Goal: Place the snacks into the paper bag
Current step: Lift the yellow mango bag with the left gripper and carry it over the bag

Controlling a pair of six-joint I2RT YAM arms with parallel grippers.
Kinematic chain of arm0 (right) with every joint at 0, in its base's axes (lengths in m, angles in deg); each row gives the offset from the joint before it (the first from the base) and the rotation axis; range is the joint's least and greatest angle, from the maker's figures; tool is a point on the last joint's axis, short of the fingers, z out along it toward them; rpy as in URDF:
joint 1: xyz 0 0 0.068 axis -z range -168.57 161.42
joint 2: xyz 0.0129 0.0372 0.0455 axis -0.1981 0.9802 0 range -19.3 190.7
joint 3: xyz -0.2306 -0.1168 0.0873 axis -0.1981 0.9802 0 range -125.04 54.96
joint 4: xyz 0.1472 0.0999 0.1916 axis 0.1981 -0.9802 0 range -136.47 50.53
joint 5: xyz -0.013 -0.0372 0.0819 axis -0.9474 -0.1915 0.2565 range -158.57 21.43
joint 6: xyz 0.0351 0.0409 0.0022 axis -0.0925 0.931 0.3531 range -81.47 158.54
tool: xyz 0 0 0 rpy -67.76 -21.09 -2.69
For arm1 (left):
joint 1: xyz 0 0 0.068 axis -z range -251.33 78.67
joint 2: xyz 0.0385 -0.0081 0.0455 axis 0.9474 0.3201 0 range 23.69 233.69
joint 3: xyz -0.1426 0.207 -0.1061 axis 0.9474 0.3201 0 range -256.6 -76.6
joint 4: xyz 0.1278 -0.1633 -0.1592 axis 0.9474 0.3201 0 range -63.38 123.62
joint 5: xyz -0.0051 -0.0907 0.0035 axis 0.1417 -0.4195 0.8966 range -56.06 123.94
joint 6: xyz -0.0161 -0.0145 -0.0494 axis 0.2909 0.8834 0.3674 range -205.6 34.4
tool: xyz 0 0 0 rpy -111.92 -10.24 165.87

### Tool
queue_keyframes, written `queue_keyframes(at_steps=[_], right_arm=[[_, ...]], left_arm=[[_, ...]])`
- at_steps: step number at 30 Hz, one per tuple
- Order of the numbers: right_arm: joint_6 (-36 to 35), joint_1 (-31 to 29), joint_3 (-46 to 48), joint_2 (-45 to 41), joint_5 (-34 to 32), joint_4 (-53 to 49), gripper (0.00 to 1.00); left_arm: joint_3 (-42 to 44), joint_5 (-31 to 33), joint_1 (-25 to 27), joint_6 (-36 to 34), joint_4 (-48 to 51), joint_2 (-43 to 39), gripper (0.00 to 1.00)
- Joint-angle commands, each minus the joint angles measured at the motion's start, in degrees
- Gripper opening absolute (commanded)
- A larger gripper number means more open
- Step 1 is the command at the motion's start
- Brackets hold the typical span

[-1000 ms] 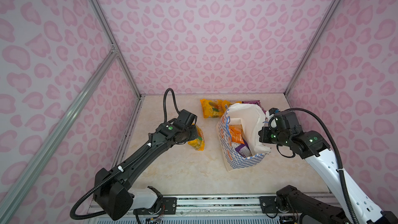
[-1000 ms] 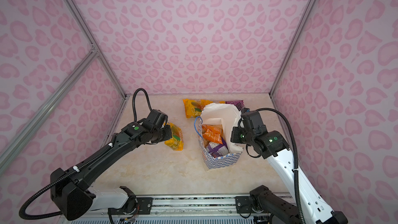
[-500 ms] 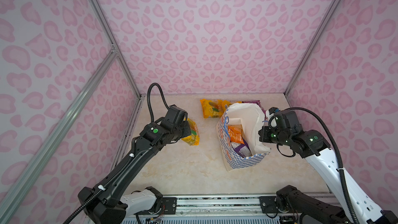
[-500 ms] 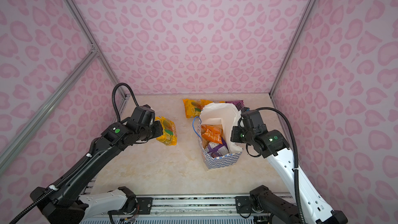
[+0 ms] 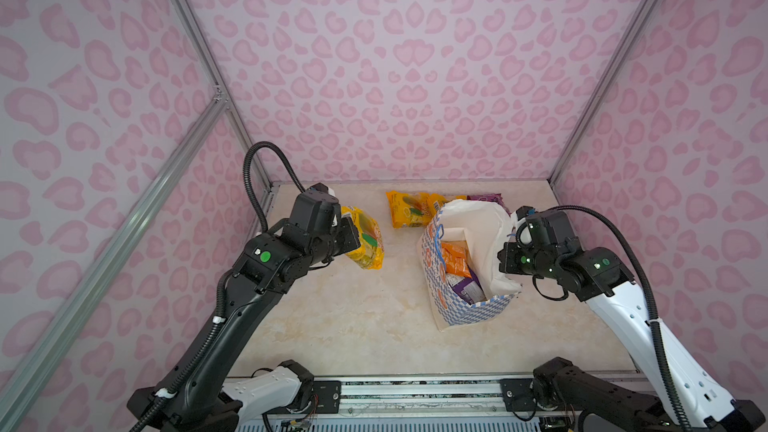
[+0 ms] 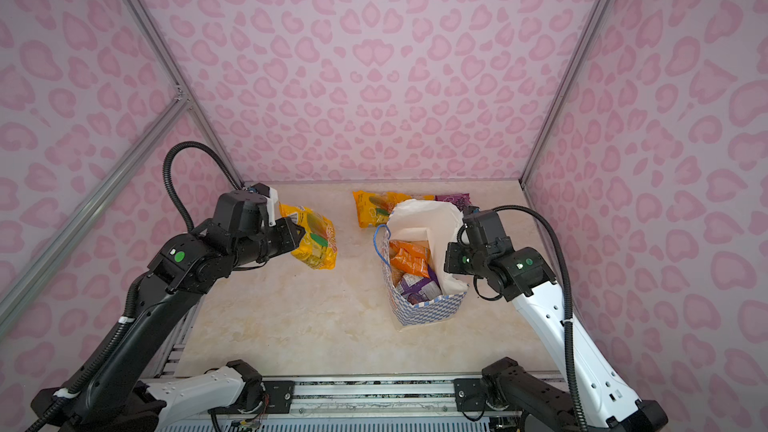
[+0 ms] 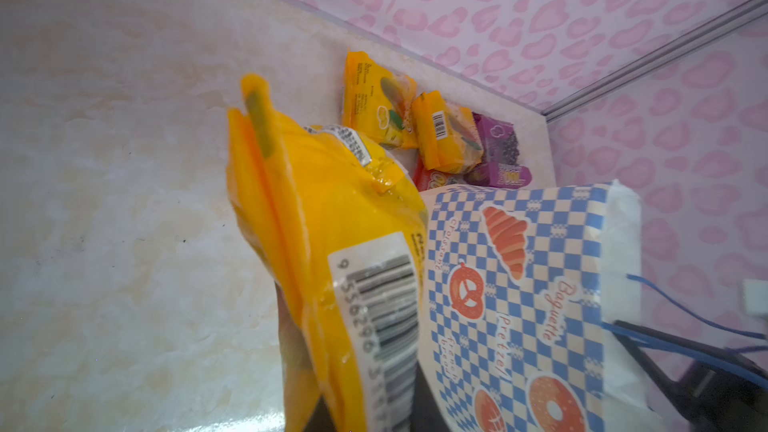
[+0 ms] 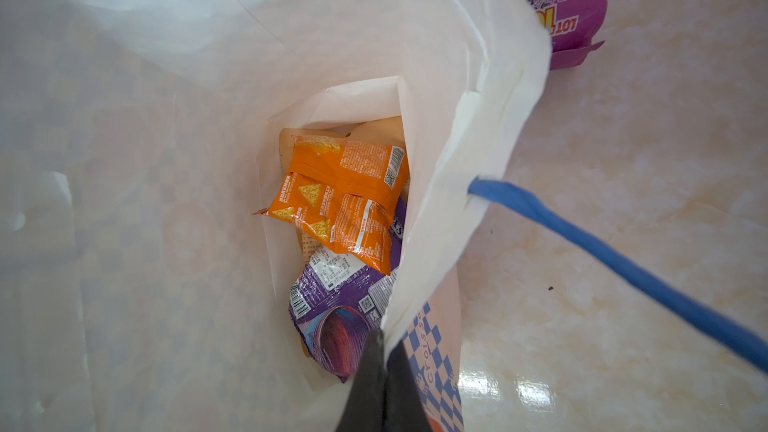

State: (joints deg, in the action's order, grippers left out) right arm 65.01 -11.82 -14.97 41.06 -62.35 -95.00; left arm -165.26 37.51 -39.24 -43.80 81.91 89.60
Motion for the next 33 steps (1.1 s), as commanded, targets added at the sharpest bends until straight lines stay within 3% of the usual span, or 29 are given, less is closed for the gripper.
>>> queue_keyframes(at_steps=[1,9,19,25,33], right_arm=[[-0.74,-0.05,-0.33,0.53,-0.34,-0.77,0.00],[-0.81,-0.04,-0.30,0.74,-0.35,-0.63,0.00],[-0.82,-0.05,-0.99,0.51,-0.59,-1.27,0.00],[-0.79,-0.05,-1.51,0.38,-0.59,-1.55,0.00],[-0.73,-0.05,-1.26,-0.84,-1.35,-2.52,0.00]], left_arm=[[-4.86,-4.75,0.66,-0.14,-2.50,0.18,0.15],[-21.79,-3.38,10.14,-1.43,-1.23,6.38,0.13],[-51.58,-2.35,24.33,-5.82,-1.80,22.31,0.10],[-53.72,-4.12,26.86,-5.41,-5.58,29.53,0.09],[-50.91,0.01,27.90,-4.05,-1.99,34.99,0.08]])
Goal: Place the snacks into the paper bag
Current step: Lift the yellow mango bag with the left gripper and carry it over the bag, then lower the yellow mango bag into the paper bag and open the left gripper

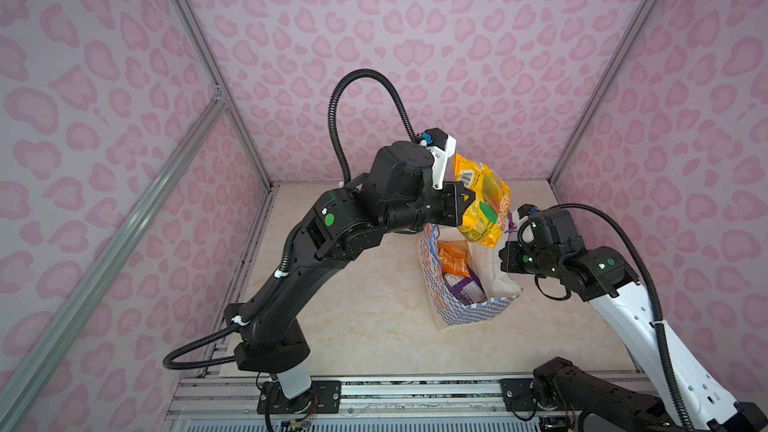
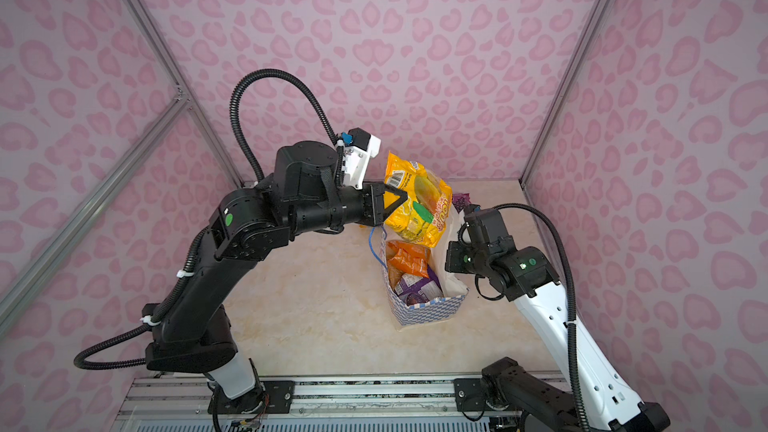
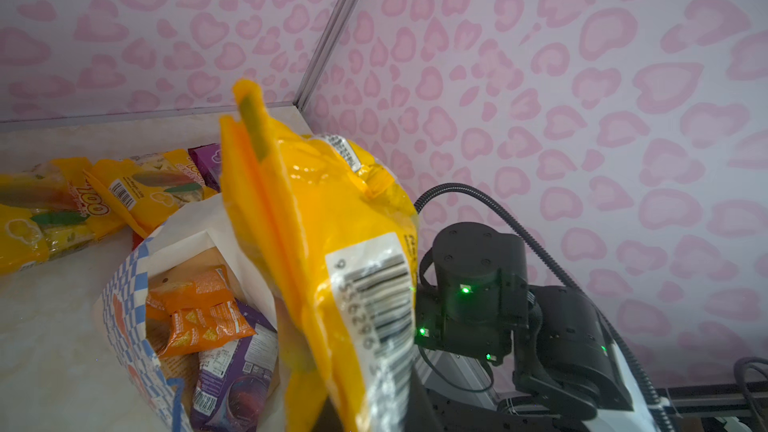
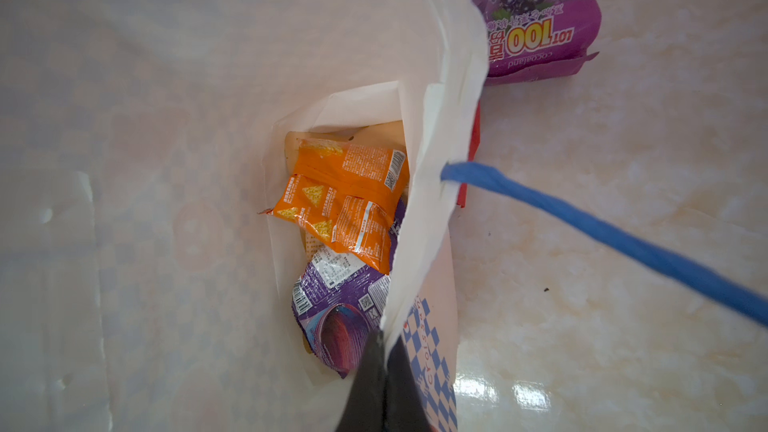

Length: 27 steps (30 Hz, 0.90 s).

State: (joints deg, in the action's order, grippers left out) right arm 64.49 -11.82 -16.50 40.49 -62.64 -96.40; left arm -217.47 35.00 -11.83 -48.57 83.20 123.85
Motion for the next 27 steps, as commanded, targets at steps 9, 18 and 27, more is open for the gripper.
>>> queue_keyframes(at_steps=[9,18,27], right_arm=[[-0.03,-0.08,-1.22,-1.08,-1.21,-2.02,0.00],[-0.12,-0.05,-3.59,-1.74,-1.43,-3.36,0.00],[-0.21,-0.05,-2.74,-2.11,-1.61,-3.37,0.00]], left_arm=[[8.67,7.66,4.68,2.00,0.20,2.72,0.08],[9.65,9.61,6.12,2.95,3.18,6.95,0.08],[12.11,8.79,6.98,4.09,3.29,10.27,0.09]])
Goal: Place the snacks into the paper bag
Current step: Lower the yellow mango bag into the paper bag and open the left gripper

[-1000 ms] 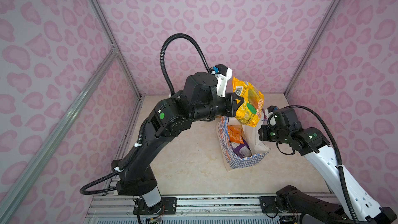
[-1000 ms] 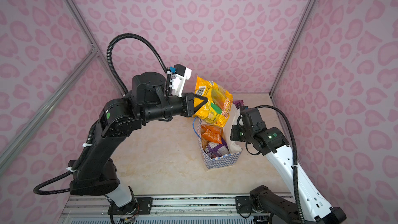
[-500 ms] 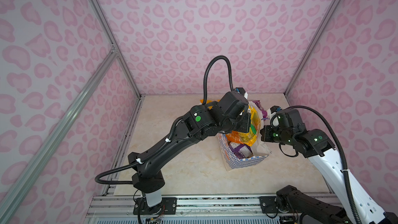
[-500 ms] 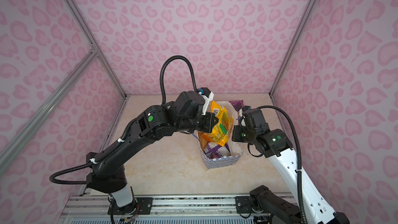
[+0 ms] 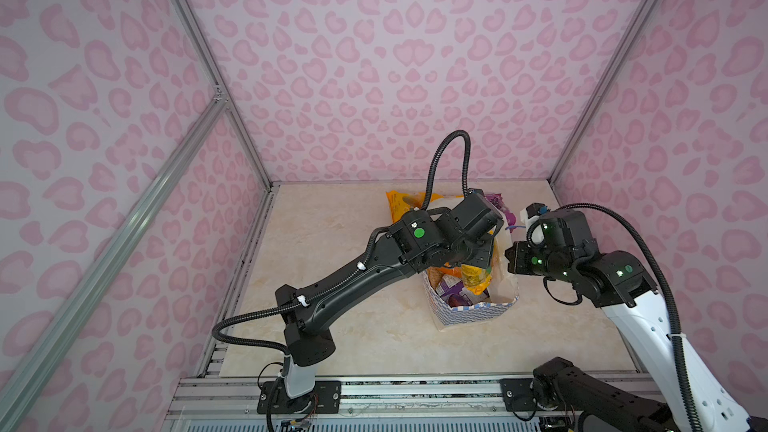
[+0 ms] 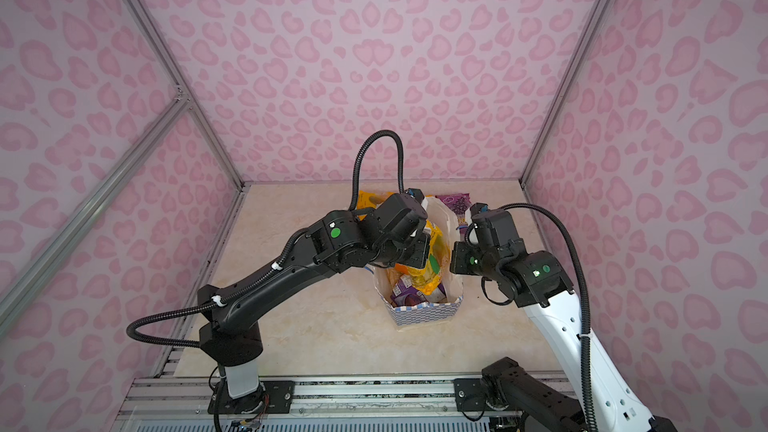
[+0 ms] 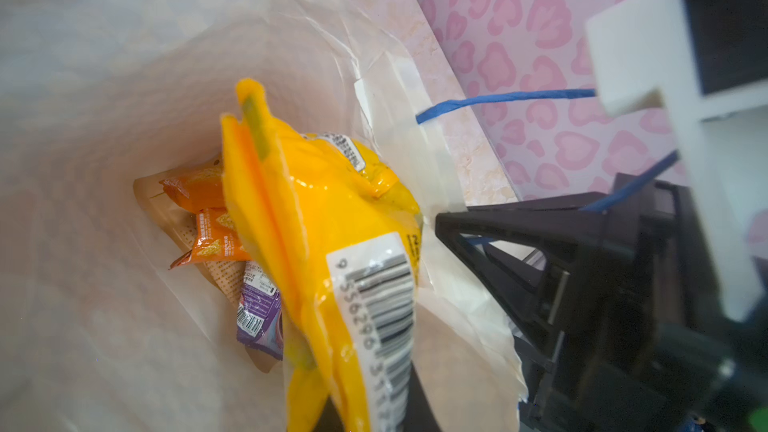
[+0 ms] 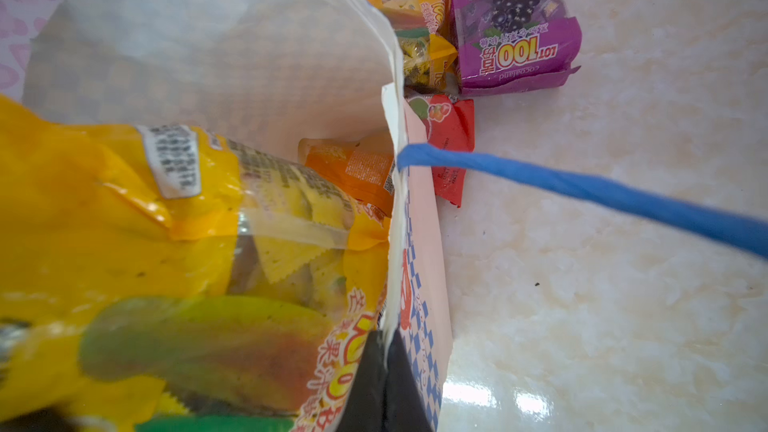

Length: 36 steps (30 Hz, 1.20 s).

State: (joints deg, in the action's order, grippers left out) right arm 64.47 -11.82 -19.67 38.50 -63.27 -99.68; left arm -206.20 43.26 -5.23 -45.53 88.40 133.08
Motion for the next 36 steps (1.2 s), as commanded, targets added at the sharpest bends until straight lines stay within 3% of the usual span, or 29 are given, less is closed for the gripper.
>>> queue_keyframes(at_steps=[1,12,15,17,20,36], right_arm=[[-0.18,-0.05,0.61,-0.14,-0.93,0.00,0.00],[-0.12,-0.06,1.35,0.10,-0.66,0.70,0.00],[0.12,-0.05,1.82,0.03,-0.39,1.03,0.00],[0.22,-0.09,1.85,0.03,-0.11,1.03,0.00],[0.25,-0.05,1.55,-0.30,-0.64,0.49,0.00],[0.34,-0.05,1.65,-0.13,-0.55,0.70,0.00]], left_arm=[[1.38,-0.08,0.46,1.13,-1.80,1.53,0.09],[7.12,-3.47,0.80,-0.68,-1.19,5.23,0.12],[7.21,-3.08,-0.36,-1.16,-0.64,7.46,0.17],[6.28,-2.28,-1.02,-1.07,0.09,8.27,0.34],[5.24,1.30,-1.07,-0.55,0.60,7.17,0.98],[-0.45,-1.25,-1.07,-2.45,-0.47,0.84,0.97]])
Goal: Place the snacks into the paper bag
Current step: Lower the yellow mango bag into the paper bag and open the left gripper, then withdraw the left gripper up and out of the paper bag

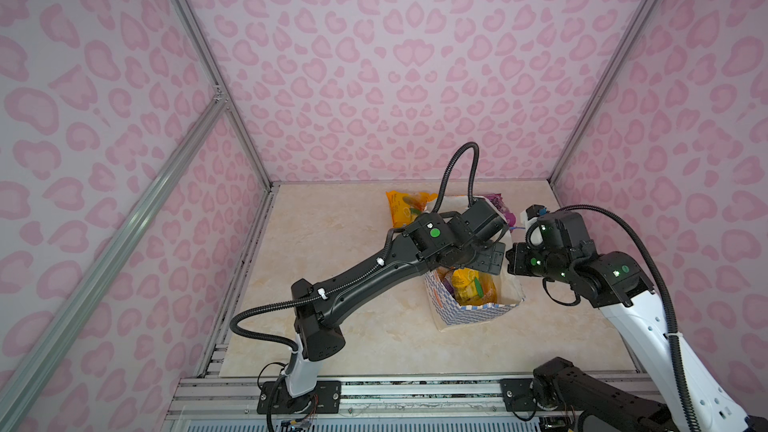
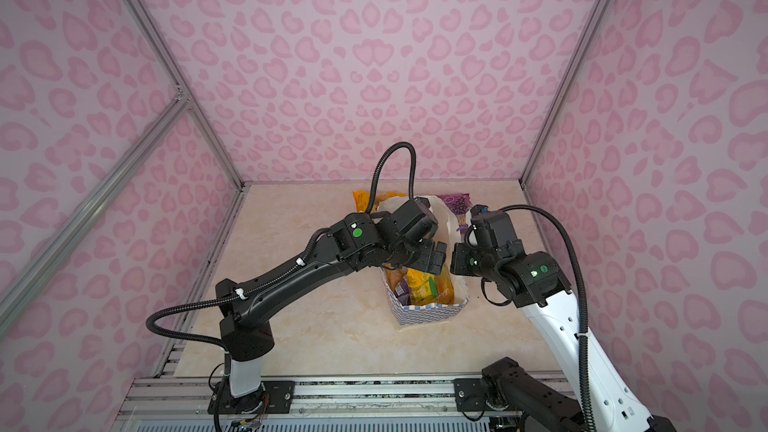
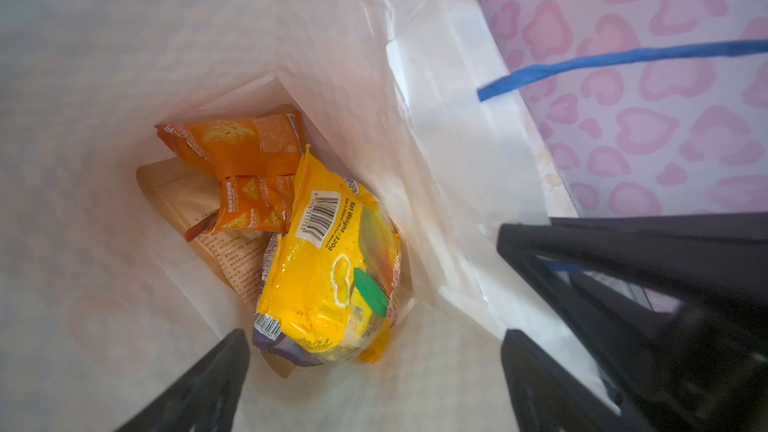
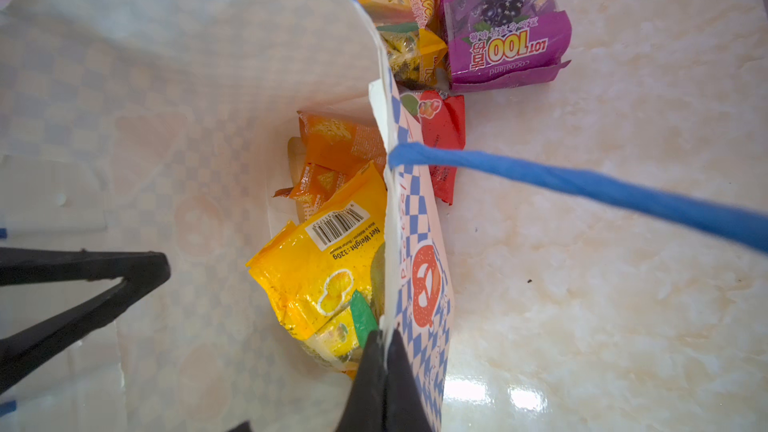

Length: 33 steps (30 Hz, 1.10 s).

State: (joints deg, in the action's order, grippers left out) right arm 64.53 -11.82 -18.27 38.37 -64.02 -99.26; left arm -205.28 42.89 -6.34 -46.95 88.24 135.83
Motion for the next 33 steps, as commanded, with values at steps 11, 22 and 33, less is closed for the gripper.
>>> queue_keyframes(at_steps=[11,22,33], right_arm=[[0.54,-0.13,1.03,-0.88,0.36,0.27,0.00],[0.56,-0.13,2.37,-1.51,0.01,0.42,0.00],[0.10,-0.10,2.93,0.82,1.32,2.73,0.00]], left_arm=[[-5.94,-4.09,-0.65,-2.99,-2.65,-11.52,0.97],[7.86,8.10,-2.76,0.17,1.29,-28.47,0.97],[29.42,5.00,-4.41,9.87,0.24,-37.33,0.97]])
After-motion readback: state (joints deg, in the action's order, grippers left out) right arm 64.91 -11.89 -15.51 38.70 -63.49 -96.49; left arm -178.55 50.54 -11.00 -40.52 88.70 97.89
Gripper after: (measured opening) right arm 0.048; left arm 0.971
